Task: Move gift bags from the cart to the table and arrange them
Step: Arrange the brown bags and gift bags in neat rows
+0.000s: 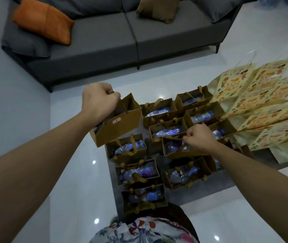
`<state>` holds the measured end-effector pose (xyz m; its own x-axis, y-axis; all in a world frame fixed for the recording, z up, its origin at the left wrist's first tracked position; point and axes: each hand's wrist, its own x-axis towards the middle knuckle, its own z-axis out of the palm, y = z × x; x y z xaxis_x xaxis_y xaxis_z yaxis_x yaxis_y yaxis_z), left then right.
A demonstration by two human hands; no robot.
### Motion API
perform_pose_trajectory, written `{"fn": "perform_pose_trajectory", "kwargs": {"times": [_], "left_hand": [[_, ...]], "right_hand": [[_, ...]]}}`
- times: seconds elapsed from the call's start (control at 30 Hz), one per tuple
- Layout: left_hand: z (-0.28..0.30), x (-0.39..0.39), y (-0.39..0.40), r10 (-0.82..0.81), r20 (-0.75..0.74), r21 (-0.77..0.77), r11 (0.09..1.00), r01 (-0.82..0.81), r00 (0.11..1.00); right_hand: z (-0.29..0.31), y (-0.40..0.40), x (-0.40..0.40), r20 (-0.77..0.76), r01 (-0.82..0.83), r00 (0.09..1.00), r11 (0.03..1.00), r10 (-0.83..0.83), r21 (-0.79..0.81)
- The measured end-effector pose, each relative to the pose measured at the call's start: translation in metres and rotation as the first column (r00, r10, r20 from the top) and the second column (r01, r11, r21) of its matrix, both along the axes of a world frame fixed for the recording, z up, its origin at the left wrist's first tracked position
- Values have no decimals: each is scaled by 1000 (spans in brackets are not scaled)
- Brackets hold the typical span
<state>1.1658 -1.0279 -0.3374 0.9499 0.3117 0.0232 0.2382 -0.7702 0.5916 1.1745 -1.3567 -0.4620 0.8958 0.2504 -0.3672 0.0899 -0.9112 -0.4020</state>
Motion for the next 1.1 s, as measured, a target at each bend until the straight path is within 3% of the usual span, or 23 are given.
{"fn": "perform_pose_trajectory", "kwargs": {"times": [0.33,0.73,1.1], "left_hand": [[-37,39,8,55,-64,32,998,-53,996],[-83,64,29,-46,-184,152,985,75,982],[-150,74,34,-37,-242,146,987,74,970]], "right_hand": [[-16,31,9,-91,-184,978,982,187,45],[-82,19,-6,-304,-79,950,997,76,2],[-107,21,0,-213,5,977,1000,-6,-3]]}}
